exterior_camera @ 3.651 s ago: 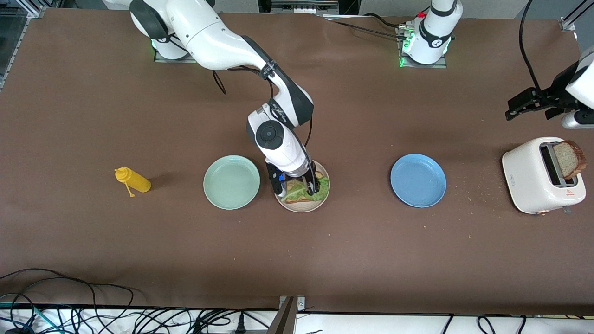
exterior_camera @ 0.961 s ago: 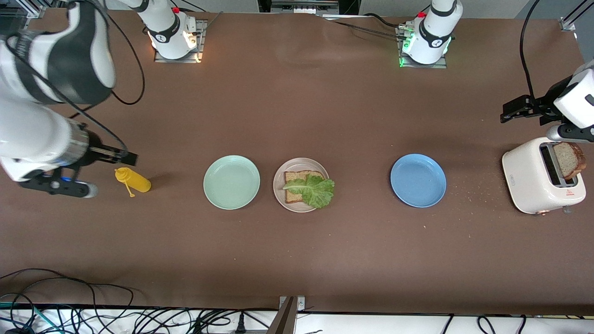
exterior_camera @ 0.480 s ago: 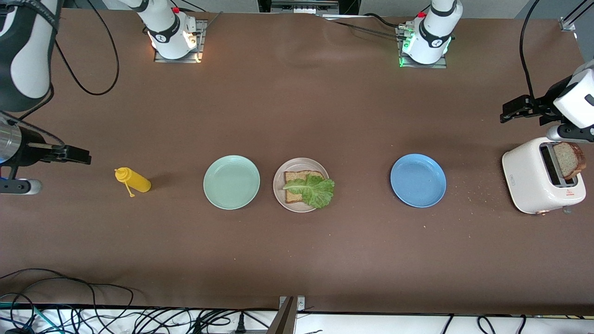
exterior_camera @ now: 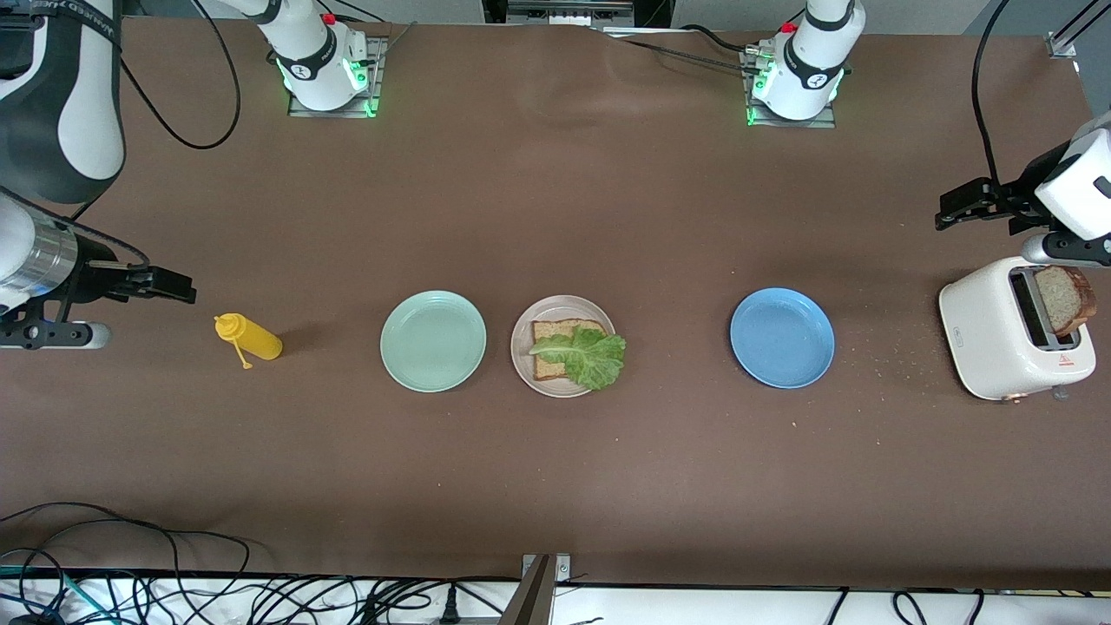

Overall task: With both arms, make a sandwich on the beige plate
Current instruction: 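Draw the right gripper back beside the yellow mustard bottle, then lower the right gripper around the yellow mustard bottle and close it, then lift the mustard bottle and tilt its nozzle over the sandwich, then hold the tilted mustard bottle over the bread with the right gripper, then carry the mustard back while the left gripper reaches into the toaster, then set the mustard down with the right gripper while the left gripper grasps bread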

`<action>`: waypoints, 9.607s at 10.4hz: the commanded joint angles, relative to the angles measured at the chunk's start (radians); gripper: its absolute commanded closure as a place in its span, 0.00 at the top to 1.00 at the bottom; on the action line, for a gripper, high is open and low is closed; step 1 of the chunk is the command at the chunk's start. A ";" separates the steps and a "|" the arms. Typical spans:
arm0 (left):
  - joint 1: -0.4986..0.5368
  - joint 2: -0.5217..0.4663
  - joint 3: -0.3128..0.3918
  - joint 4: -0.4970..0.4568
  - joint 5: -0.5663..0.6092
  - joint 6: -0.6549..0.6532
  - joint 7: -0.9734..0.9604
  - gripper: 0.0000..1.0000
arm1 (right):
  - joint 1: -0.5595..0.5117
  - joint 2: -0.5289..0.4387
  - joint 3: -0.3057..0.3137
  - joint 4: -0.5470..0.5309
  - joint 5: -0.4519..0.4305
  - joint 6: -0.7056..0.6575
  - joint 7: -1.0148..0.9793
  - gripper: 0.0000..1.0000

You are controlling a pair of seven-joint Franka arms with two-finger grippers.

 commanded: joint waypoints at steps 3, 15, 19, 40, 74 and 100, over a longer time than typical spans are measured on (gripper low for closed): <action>-0.001 0.012 -0.002 0.029 0.013 -0.013 0.020 1.00 | 0.010 -0.043 -0.004 -0.041 -0.037 0.020 0.002 1.00; -0.001 0.012 -0.002 0.029 0.013 -0.013 0.020 1.00 | -0.109 0.000 -0.117 -0.445 0.463 0.428 -1.551 1.00; -0.002 0.014 -0.002 0.028 0.013 -0.013 0.020 1.00 | -0.166 0.124 -0.116 -0.470 0.725 0.413 -1.921 1.00; -0.002 0.012 -0.002 0.028 0.013 -0.013 0.022 1.00 | 0.162 0.276 -0.033 -0.298 0.717 0.592 -1.759 0.00; 0.002 0.014 -0.002 0.028 0.018 -0.016 0.022 1.00 | 0.670 0.522 -0.223 0.299 -0.277 0.116 -0.480 0.00; 0.453 0.319 0.014 -0.029 0.168 0.332 0.201 0.96 | -0.145 0.439 -0.205 -0.323 1.033 -0.052 -2.177 0.15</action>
